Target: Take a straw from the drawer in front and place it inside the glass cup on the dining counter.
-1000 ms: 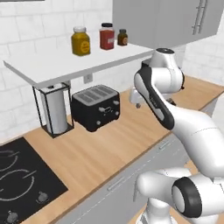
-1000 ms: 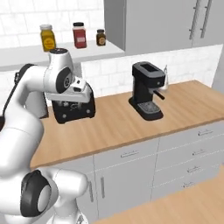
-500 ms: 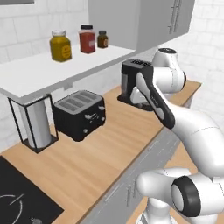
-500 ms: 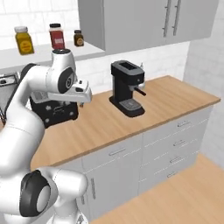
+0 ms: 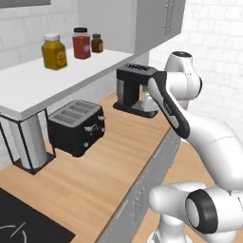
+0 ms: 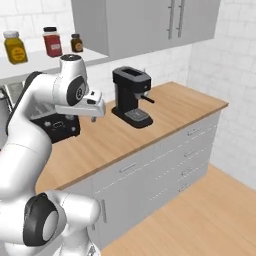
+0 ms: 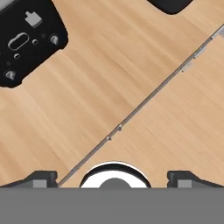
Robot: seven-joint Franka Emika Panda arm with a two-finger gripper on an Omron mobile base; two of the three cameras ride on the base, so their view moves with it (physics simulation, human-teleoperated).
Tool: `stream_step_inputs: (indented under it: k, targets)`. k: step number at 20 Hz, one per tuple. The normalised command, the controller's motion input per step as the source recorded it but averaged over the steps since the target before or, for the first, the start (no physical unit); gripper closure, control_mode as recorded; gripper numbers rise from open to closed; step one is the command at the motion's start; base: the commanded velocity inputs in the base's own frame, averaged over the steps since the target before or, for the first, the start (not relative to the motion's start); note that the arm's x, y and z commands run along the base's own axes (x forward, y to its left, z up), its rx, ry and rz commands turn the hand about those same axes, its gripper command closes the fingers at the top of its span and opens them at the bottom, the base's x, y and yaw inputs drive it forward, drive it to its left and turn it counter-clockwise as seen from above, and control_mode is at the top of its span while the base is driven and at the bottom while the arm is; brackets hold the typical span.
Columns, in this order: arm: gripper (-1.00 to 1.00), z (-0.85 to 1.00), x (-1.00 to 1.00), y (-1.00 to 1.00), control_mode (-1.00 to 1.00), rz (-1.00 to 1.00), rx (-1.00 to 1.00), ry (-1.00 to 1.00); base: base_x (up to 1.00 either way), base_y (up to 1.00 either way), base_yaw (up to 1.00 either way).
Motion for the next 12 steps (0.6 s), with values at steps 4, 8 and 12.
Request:
stream_step_inputs:
  k: [4,8,12]
  targets:
    - [-1.0,0.0,0.0,0.0,1.0,0.0,0.0,0.0,0.15,0.47,-0.28]
    - [-1.0,-0.03,0.02,0.02,-1.0,-0.01,0.0,0.01,0.07,0.22,-0.12]
    - [-1.0,-0.56,0.4,-0.26,-1.0,-0.01,0.13,-0.02,0.0,0.0,0.0]
